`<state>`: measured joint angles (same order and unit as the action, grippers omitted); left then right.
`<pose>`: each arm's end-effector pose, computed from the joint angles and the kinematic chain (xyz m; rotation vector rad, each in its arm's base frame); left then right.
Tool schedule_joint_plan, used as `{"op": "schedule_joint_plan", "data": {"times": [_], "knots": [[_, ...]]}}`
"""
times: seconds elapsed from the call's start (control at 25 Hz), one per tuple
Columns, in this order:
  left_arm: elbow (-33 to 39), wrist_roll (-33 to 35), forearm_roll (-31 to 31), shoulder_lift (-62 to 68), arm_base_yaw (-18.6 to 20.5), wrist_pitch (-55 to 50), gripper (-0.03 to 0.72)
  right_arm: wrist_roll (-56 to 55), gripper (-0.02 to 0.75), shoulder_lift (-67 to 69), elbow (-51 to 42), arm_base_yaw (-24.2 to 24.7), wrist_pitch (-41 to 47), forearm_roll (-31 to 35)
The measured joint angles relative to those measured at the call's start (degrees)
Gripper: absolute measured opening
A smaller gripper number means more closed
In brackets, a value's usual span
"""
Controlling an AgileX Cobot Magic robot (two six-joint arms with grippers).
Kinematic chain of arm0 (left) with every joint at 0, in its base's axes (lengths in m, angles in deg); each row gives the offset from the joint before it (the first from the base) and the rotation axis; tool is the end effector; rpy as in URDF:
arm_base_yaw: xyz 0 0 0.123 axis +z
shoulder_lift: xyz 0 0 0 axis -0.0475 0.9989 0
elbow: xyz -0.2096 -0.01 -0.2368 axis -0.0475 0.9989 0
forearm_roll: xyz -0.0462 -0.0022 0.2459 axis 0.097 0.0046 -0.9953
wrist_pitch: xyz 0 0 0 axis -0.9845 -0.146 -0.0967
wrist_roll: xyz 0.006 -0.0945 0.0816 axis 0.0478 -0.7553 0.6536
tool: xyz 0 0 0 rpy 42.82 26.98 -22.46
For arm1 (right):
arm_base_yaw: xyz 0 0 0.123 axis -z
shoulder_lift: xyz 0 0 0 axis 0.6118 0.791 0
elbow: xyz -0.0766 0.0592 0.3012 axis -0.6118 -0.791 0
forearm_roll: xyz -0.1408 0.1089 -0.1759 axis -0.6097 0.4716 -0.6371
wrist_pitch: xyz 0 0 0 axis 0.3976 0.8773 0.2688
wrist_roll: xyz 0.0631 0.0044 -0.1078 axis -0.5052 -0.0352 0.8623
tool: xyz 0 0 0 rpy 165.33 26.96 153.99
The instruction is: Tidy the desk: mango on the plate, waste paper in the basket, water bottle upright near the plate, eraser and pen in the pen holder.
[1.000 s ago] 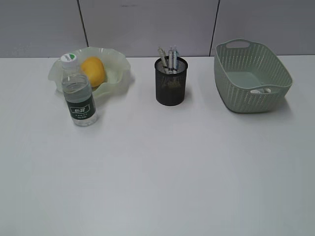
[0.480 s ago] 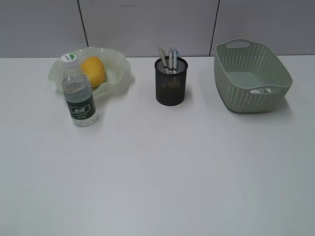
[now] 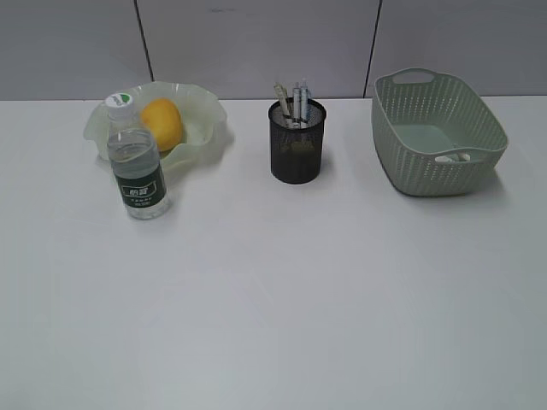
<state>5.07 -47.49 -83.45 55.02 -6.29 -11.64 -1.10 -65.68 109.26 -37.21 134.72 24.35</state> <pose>-0.0117 -0.0010 0.2676 0.0347 2.0192 -0.0758 -0.0085 0.0074 0.2654 -0.0727 2.0067 0.0260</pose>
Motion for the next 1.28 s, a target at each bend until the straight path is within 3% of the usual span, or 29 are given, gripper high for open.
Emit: {"op": "schedule_joint_plan", "data": {"times": [1.28], "knots": [[0.0,0.0,0.0,0.0,0.0,0.0,0.445,0.0,0.445,0.0,0.0,0.0,0.0,0.0]]}}
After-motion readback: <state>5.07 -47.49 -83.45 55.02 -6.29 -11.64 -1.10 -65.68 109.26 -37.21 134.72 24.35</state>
